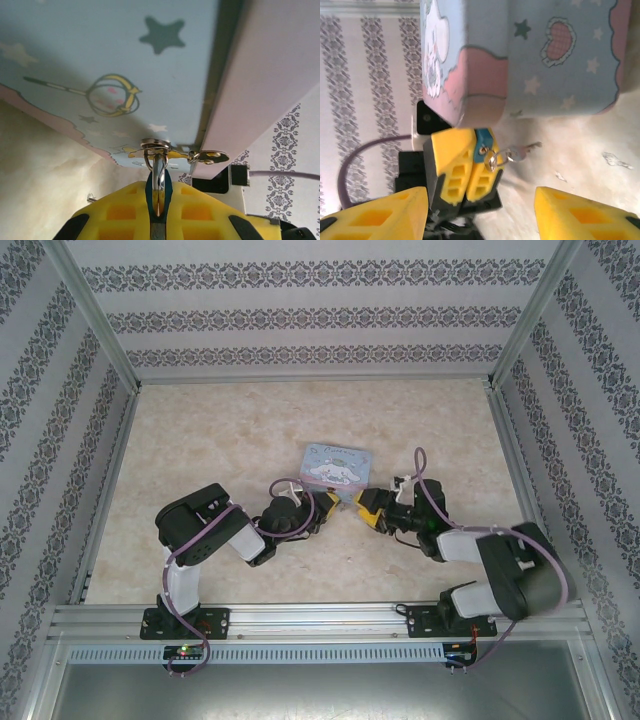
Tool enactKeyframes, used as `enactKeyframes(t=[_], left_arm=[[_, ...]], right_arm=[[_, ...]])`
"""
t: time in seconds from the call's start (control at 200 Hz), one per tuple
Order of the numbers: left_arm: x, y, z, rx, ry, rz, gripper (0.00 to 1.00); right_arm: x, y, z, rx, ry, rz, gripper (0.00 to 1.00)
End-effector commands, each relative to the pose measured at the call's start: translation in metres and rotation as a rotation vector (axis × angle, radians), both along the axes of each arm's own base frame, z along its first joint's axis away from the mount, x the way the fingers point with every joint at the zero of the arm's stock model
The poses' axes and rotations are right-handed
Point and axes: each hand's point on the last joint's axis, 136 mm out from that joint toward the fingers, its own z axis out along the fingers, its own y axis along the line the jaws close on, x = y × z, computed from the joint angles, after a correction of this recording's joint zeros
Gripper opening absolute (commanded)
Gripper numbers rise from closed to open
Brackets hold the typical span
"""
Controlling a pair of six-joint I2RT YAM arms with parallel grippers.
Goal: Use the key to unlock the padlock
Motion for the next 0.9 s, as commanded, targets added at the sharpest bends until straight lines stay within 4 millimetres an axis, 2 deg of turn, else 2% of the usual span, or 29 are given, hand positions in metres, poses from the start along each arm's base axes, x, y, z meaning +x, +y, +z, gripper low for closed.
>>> enactKeyframes(t=[0.0, 0.07, 0.175, 0.285, 0.435, 0.63, 0.894], left_arm=[[0.002, -0.003, 0.004, 0.011, -0.026, -0.021, 0.0], [0.001, -0.004, 0.004, 0.017, -0.025, -0.027, 0.0], [0.0, -0.005, 0.002, 0.034, -0.013, -0.04, 0.0], [-0.002, -0.006, 0.0, 0.054, 0.001, -0.059, 0.0], [-0.003, -0.008, 0.0, 0.07, 0.004, -0.082, 0.0], [-0.005, -0.009, 0.004, 0.089, -0.002, -0.101, 0.0], [-0.006, -0.012, 0.004, 0.09, 0.001, -0.119, 0.0]], right_arm=[[-0.011, -0.006, -0.005, -0.233, -0.049, 0.061, 0.55], [-0.014, -0.011, 0.004, -0.406, -0.124, 0.101, 0.54], [-0.013, -0.017, 0.012, -0.557, -0.219, 0.147, 0.52], [-0.011, -0.019, 0.009, -0.732, -0.297, 0.206, 0.49], [-0.013, -0.009, 0.001, -0.938, -0.42, 0.302, 0.45], [-0.013, -0.002, -0.009, -1.105, -0.521, 0.35, 0.44], [-0.009, 0.02, -0.016, -1.163, -0.589, 0.429, 0.39]])
